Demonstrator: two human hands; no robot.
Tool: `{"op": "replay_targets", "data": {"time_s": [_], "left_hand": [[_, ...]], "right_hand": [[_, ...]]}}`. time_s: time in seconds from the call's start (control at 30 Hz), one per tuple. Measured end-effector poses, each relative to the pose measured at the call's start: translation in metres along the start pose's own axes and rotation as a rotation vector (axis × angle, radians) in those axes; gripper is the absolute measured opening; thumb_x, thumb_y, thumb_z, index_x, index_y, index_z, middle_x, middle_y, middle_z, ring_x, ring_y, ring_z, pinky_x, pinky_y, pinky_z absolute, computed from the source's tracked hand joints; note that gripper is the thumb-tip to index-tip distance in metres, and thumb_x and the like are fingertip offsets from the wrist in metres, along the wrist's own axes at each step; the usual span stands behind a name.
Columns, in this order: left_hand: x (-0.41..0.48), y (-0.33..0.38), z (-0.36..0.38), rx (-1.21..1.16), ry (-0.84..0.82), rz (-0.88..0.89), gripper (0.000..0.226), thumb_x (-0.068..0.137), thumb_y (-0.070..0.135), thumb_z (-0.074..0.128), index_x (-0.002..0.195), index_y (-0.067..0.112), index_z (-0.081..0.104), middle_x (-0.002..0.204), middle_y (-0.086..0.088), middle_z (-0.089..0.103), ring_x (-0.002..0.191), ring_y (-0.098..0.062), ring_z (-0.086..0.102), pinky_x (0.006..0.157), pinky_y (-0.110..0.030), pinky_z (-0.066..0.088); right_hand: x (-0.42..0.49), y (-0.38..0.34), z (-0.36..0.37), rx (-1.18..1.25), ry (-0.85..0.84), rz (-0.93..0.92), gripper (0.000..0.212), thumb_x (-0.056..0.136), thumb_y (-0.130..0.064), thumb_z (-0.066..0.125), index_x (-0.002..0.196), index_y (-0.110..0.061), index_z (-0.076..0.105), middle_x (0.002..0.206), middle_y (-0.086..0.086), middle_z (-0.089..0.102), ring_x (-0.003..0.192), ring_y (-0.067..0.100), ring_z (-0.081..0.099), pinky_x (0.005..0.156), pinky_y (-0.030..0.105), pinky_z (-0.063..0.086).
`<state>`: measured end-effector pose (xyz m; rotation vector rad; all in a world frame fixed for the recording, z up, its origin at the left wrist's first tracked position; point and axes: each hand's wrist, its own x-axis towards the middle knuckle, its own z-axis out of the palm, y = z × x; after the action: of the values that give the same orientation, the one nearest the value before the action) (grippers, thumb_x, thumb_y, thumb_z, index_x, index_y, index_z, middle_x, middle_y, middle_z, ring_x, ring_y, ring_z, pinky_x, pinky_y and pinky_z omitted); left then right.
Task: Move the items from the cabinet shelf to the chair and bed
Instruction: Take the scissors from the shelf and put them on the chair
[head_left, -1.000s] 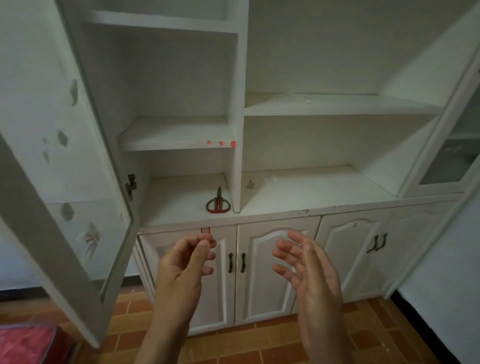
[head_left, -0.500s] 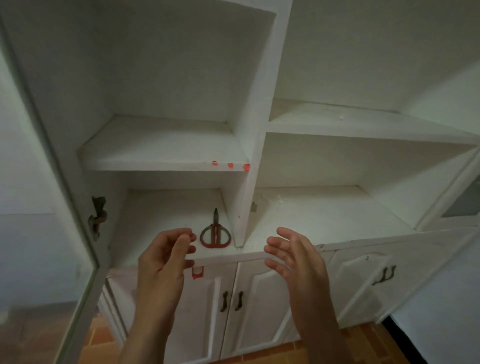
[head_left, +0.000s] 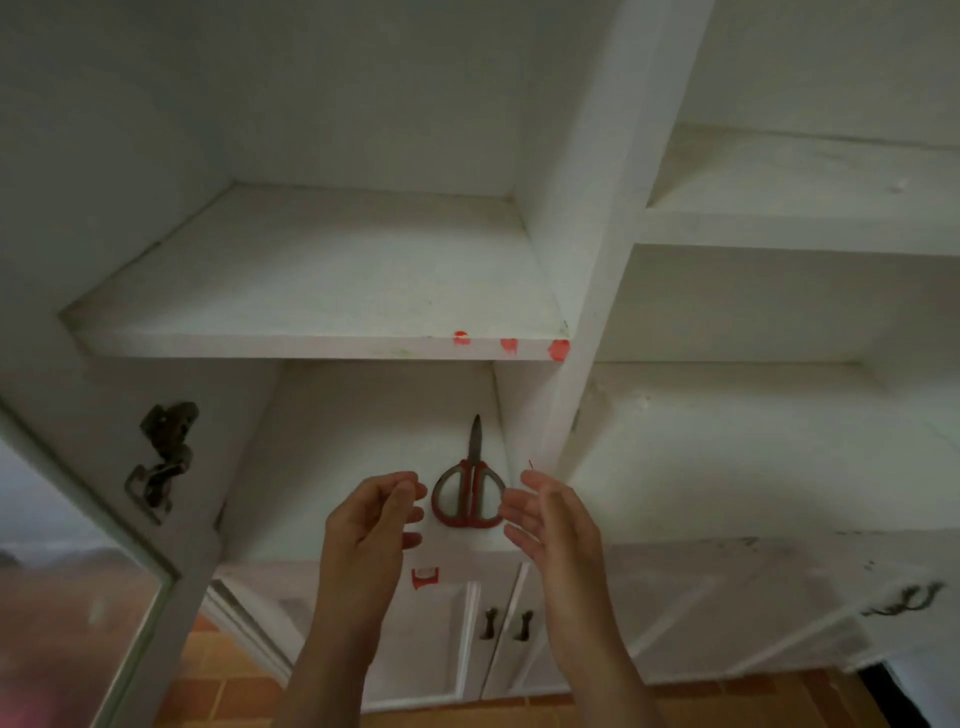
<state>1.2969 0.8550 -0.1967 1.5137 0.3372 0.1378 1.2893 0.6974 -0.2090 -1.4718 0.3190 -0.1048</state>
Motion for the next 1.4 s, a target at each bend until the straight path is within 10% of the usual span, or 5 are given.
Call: {"op": "replay_targets", "data": {"time_s": [0.4, 0.8, 0.97, 1.1, 1.4], "left_hand": [[0.044, -0.035, 0.021, 0.082, 0.028, -0.135, 0.021, 0.101, 0.022, 0.056, 0.112, 0.016, 0.072, 0.106, -0.001, 0.074, 0.101, -0.022, 0.069, 0.092, -0.042, 0.057], [0.061, -0.054, 0.034, 0.4, -0.06, -0.107, 0.026, 0.102, 0.024, 0.052, 0.122, 0.017, 0.067, 0.1, 0.008, 0.067, 0.084, 0.003, 0.058, 0.06, -0.007, 0.04], [0.067, -0.051, 0.037, 0.497, -0.054, -0.081, 0.032, 0.099, 0.02, 0.057, 0.127, 0.008, 0.064, 0.106, 0.002, 0.067, 0.091, -0.01, 0.057, 0.082, -0.02, 0.041], [0.07, -0.055, 0.037, 0.516, -0.019, -0.067, 0.018, 0.095, 0.015, 0.062, 0.109, 0.01, 0.074, 0.087, 0.004, 0.068, 0.083, -0.014, 0.065, 0.065, -0.012, 0.04], [0.071, -0.06, 0.013, 0.297, 0.015, -0.225, 0.019, 0.087, 0.005, 0.069, 0.093, 0.019, 0.08, 0.086, -0.003, 0.079, 0.079, -0.022, 0.076, 0.082, -0.042, 0.063]], "right_hand": [[0.033, 0.023, 0.021, -0.114, -0.075, 0.201, 0.027, 0.102, -0.058, 0.033, 0.119, -0.059, 0.054, 0.122, -0.038, 0.046, 0.133, 0.001, 0.042, 0.118, 0.033, 0.031], [0.043, 0.03, 0.047, -0.14, -0.045, 0.236, 0.05, 0.106, -0.048, 0.028, 0.155, -0.036, 0.029, 0.152, -0.015, 0.037, 0.13, -0.002, 0.027, 0.107, 0.022, 0.021], [0.043, 0.029, 0.049, -0.165, -0.026, 0.25, 0.053, 0.106, -0.049, 0.027, 0.158, -0.035, 0.025, 0.165, -0.011, 0.028, 0.14, 0.003, 0.031, 0.109, 0.024, 0.022], [0.042, 0.028, 0.048, -0.176, -0.021, 0.271, 0.058, 0.104, -0.054, 0.027, 0.159, -0.035, 0.019, 0.169, -0.011, 0.019, 0.154, 0.013, 0.022, 0.119, 0.032, 0.021], [0.036, 0.022, 0.045, -0.193, -0.033, 0.192, 0.027, 0.104, -0.02, 0.052, 0.126, -0.034, 0.057, 0.128, -0.016, 0.056, 0.113, -0.003, 0.055, 0.083, 0.005, 0.041]]}}
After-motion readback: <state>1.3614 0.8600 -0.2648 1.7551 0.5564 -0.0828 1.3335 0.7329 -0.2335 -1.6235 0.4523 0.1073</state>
